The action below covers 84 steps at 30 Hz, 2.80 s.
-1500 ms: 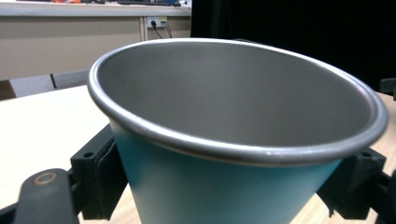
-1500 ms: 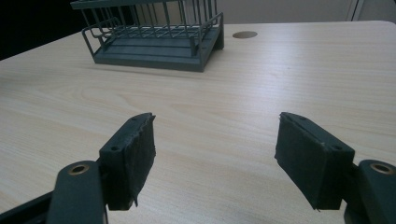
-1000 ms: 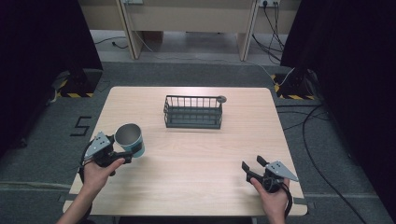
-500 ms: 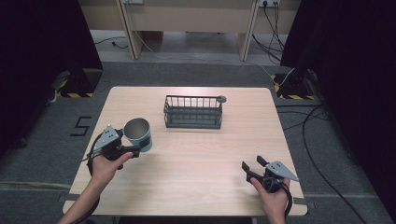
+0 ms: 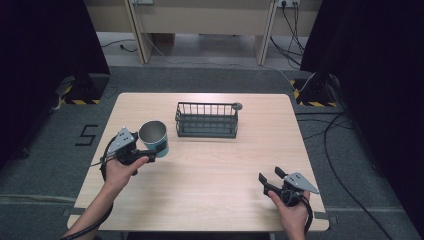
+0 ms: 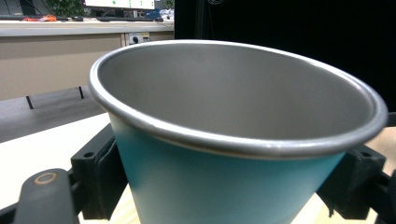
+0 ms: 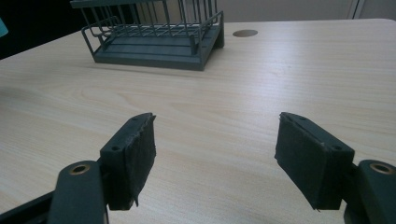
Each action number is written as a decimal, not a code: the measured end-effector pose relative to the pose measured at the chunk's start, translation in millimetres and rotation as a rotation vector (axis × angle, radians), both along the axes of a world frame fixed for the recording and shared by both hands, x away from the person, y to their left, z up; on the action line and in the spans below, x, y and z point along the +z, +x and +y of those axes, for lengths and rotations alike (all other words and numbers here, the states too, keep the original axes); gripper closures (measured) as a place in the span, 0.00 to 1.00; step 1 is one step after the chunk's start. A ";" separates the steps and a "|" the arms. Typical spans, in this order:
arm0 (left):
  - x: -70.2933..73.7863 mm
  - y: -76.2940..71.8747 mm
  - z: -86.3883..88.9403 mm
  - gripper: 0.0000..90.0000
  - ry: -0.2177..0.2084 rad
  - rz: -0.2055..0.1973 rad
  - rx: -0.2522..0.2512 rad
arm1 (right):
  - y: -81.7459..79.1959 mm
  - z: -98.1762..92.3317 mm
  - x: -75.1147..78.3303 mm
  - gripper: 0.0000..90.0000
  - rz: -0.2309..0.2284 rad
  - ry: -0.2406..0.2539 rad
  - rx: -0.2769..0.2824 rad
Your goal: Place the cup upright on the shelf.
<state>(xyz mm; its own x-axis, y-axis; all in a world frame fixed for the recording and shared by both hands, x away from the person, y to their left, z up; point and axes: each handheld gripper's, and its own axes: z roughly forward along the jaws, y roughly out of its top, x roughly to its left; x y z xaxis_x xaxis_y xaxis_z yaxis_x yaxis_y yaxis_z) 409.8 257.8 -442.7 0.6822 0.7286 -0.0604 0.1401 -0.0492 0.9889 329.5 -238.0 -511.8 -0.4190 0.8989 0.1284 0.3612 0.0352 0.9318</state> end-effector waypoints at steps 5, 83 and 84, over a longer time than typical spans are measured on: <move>3.5 6.7 -7.0 0.17 0.000 -0.003 -0.008 | 0.1 0.0 0.0 0.32 0.002 0.000 0.000; 29.0 67.6 -69.4 0.17 0.007 -0.009 -0.062 | 0.9 -0.6 -0.1 0.33 0.008 0.000 0.002; 29.9 68.4 -70.7 0.17 0.009 -0.011 -0.063 | 0.9 -0.6 -0.1 0.33 0.008 -0.001 0.003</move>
<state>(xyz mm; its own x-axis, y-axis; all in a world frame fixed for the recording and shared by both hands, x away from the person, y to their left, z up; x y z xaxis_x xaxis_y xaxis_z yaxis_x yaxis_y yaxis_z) 478.2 187.1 -412.8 0.7275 0.6845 -0.0463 0.1257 -0.0667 0.9898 330.5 -238.6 -511.9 -0.4207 0.8977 0.1309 0.3682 0.0371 0.9290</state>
